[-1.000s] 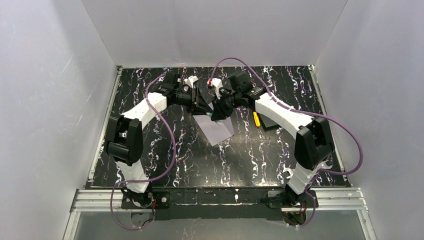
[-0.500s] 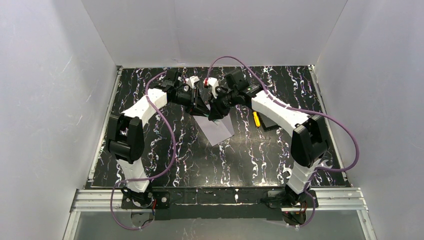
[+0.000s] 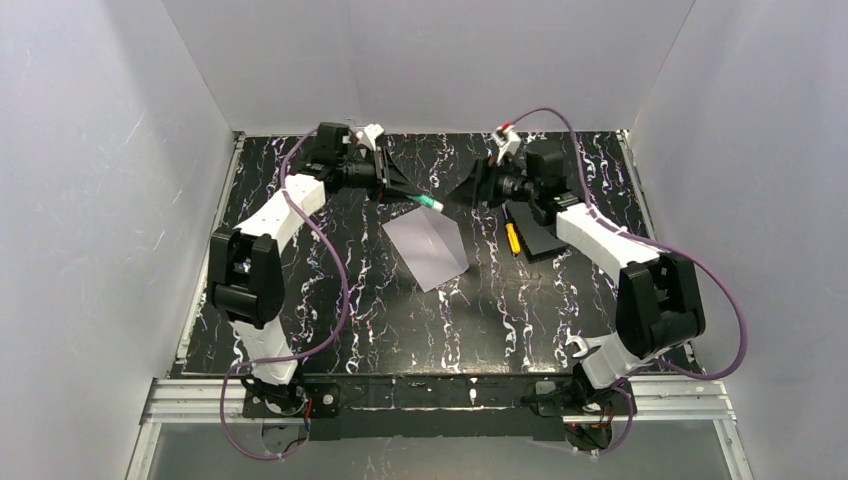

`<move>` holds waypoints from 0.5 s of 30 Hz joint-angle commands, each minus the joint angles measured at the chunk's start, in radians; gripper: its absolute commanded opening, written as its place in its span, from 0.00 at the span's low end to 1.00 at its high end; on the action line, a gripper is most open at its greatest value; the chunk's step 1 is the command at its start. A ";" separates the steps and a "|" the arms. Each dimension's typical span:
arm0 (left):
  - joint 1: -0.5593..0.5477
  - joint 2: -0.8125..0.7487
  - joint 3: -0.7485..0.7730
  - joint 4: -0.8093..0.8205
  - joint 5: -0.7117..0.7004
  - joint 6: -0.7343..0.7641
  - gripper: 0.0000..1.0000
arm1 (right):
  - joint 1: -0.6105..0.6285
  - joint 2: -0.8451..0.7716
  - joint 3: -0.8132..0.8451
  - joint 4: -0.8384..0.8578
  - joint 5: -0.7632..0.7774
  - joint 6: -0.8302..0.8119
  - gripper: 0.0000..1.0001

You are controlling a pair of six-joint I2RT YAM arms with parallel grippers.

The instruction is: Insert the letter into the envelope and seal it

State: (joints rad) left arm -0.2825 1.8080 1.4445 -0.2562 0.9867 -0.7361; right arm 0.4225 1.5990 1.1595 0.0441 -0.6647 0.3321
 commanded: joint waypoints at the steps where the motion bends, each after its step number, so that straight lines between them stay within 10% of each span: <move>1: 0.023 -0.111 -0.017 0.328 0.003 -0.262 0.00 | -0.027 -0.062 -0.058 0.577 0.056 0.582 0.88; 7: 0.023 -0.146 0.034 0.390 -0.057 -0.357 0.00 | -0.019 0.005 -0.107 0.828 0.149 1.046 0.87; 15: 0.025 -0.151 0.082 0.457 -0.081 -0.445 0.00 | -0.014 0.060 -0.049 0.944 0.122 1.199 0.83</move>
State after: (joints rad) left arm -0.2573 1.7115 1.4769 0.1410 0.9173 -1.1210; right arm 0.4072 1.6634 1.0744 0.8448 -0.5575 1.3983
